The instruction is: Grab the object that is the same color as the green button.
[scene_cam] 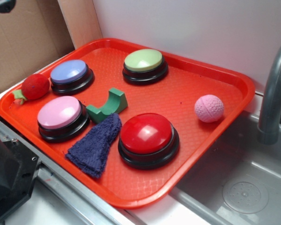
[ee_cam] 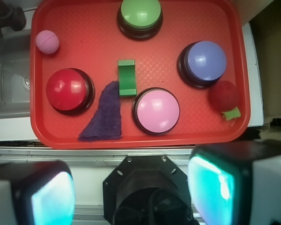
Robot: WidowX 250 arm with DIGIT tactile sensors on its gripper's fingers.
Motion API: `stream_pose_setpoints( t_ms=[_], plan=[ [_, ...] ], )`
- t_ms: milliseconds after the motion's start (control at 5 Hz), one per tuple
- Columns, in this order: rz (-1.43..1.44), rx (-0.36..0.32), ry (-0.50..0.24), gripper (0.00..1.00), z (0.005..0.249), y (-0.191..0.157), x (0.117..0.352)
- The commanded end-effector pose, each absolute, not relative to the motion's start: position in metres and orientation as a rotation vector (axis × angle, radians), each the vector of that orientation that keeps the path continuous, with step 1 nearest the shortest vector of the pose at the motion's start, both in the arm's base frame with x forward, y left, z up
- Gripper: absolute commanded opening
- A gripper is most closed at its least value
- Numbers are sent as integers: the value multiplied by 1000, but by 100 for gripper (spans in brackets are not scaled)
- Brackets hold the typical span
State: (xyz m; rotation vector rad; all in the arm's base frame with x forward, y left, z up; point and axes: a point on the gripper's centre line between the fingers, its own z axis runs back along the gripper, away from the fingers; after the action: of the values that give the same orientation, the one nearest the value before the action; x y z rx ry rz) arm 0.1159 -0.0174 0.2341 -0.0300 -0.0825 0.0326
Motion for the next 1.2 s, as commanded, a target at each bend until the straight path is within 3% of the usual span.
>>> stream_pose_setpoints(
  t_ms=[0,400,600,800,1000],
  plan=[
    [33,-30,-82,100,234,-17,116],
    [44,-49,-112,100,199,-26,157],
    [118,8,-77,100,168,-24,179],
    [176,53,-90,100,144,-21,193],
    [215,58,-32,100,118,-15,207]
  ],
)
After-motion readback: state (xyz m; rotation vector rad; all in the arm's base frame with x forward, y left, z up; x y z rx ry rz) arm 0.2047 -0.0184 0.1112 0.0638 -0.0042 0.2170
